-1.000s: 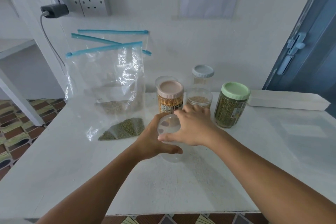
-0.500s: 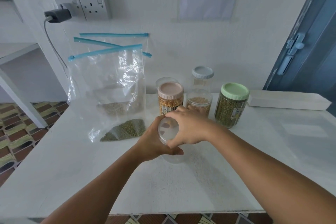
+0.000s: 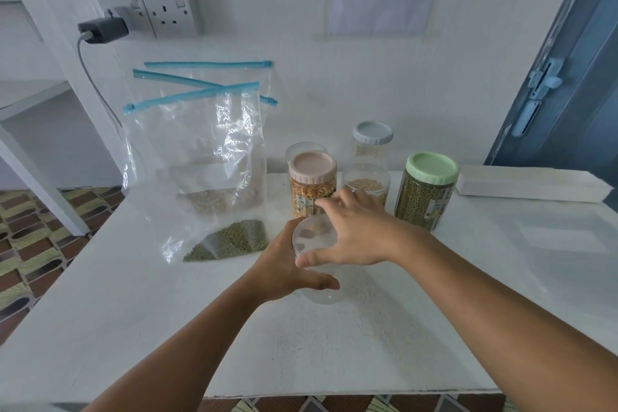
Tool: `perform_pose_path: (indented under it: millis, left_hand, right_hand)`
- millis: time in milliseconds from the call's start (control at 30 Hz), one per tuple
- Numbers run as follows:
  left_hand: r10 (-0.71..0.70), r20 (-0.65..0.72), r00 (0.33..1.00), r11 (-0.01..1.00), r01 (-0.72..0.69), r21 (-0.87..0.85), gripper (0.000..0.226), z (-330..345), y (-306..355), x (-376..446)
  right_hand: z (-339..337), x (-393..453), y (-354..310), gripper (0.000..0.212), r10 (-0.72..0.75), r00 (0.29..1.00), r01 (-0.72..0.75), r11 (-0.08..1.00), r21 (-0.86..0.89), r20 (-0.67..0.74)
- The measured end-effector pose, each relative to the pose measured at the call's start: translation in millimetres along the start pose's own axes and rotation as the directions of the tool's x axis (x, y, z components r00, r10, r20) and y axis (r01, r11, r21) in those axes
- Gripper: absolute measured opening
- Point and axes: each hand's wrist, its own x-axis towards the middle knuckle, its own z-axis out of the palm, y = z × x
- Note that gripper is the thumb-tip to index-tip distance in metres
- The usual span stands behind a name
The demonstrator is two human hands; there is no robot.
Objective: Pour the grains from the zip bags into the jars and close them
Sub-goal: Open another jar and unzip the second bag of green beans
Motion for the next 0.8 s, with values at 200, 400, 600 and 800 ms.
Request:
perform_pose_path:
  millis: [200,400,600,800]
  left_hand:
    - [0.009,-0.015,1.000,1.000,-0.009,0.000,0.111,1,-1,2]
    - [0.007,-0.016,1.000,1.000,-0.007,0.017,0.115,2,3,1]
    - [-0.008,0.020,1.000,1.000,0.008,0.001,0.111,3,1,2]
    - [-0.019,0.013,1.000,1.000,0.019,0.009,0.114,0,3,-1]
  right_hand:
    - [8,5,-9,0.102,-0.012,0.996,0.002,0.994,-0.106,-0.087]
    - [-11,6,-5,0.109,-0.174,0.985,0.174,0.985,-0.010,0.007]
    - [-14,0,9,0.111,-0.193,0.974,0.206,0.973,0.109,-0.117]
    - [21,-16,42,0.109,0.005,0.917,0.245,0.783,0.572,-0.400]
